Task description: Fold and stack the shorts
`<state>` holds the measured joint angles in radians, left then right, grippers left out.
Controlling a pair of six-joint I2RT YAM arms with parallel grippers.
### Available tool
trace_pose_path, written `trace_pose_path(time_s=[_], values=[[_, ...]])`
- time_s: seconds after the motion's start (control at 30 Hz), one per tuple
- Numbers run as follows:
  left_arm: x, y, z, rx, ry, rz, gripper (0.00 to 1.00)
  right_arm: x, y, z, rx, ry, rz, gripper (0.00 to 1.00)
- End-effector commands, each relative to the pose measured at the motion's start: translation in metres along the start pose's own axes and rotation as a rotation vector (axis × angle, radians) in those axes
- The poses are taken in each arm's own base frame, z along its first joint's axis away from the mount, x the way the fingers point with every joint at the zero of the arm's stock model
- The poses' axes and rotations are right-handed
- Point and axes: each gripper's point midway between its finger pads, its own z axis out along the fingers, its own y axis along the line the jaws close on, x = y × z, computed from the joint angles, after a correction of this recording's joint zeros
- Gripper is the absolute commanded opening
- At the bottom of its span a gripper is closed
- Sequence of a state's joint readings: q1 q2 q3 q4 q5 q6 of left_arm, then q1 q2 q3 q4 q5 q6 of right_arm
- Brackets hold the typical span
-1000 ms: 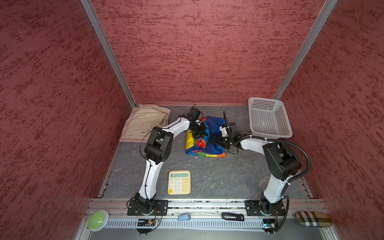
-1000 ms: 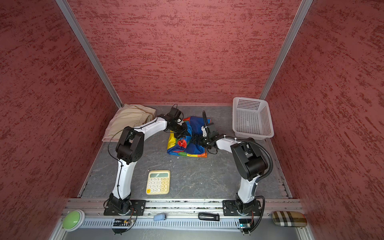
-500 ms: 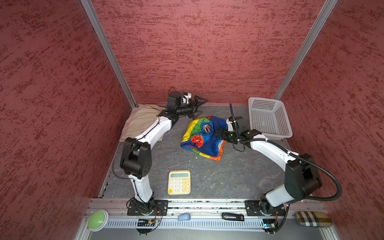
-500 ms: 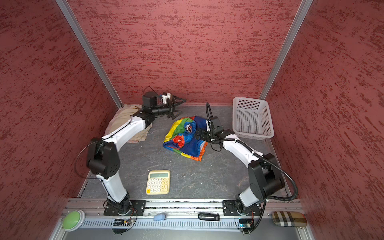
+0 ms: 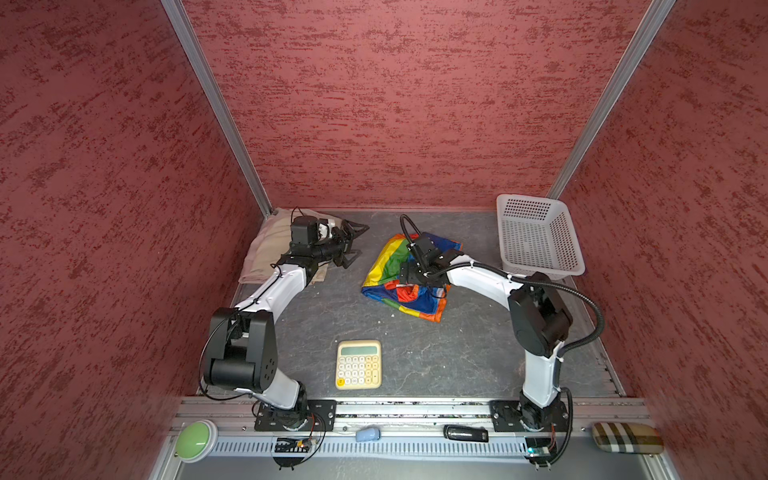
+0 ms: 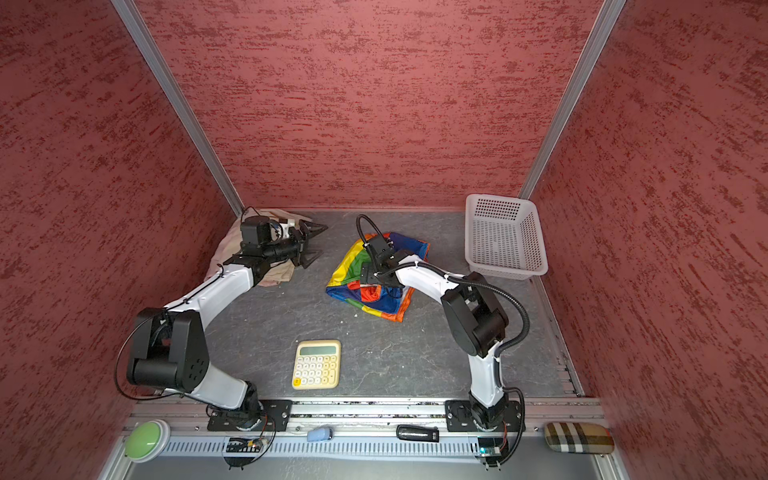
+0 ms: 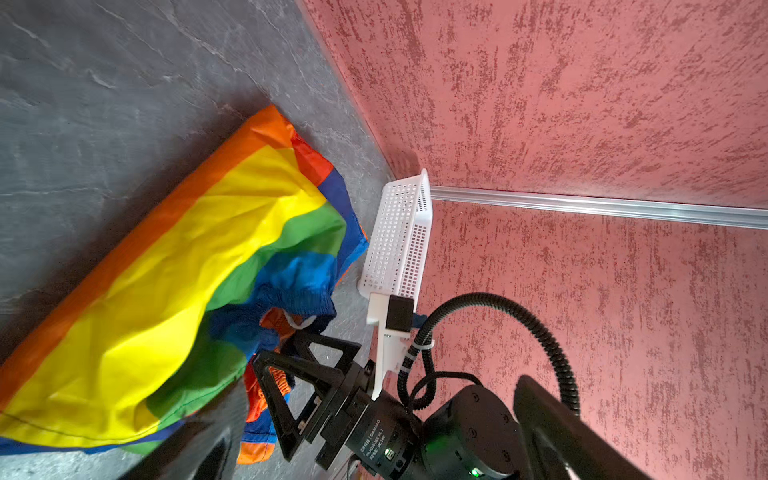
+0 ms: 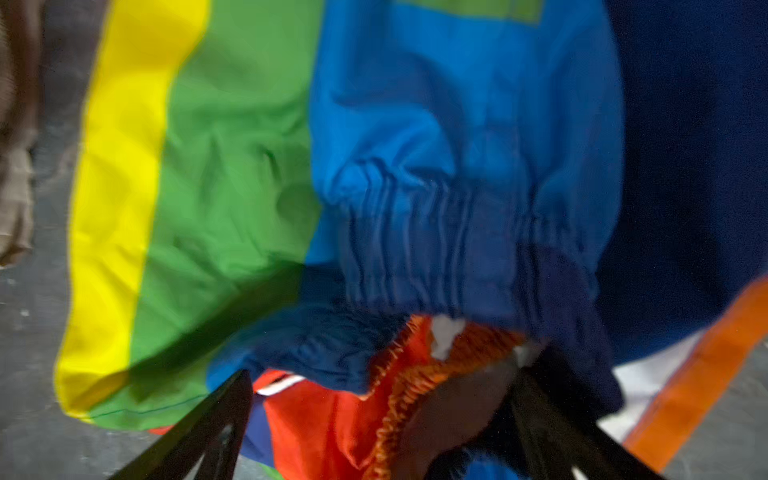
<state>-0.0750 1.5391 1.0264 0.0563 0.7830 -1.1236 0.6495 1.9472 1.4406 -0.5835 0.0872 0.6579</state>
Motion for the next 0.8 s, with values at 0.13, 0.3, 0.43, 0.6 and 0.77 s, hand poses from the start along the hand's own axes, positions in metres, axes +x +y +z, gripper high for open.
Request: trace_pose_path(time_s=[0.13,0.3,0.43,0.6,0.77], values=[[0.008,0.001,0.008,0.047,0.044,0.031,1.00,-0.003,-0.008,0.016,0.061,-0.020,0.020,0.91],[0.014,0.011,0.013,0.036,0.057,0.020,0.99,-0.006,-0.011,0.024,0.101,-0.009,-0.044,0.49],[0.016,0.020,0.015,0.031,0.062,0.000,0.99,-0.004,-0.007,0.026,0.089,0.010,-0.065,0.21],[0.016,0.019,0.017,0.035,0.063,0.004,0.99,-0.009,-0.002,0.013,0.066,0.005,-0.076,0.00],[0.017,0.011,0.019,0.025,0.074,0.029,0.99,-0.040,0.012,-0.039,0.027,-0.084,-0.104,0.00]])
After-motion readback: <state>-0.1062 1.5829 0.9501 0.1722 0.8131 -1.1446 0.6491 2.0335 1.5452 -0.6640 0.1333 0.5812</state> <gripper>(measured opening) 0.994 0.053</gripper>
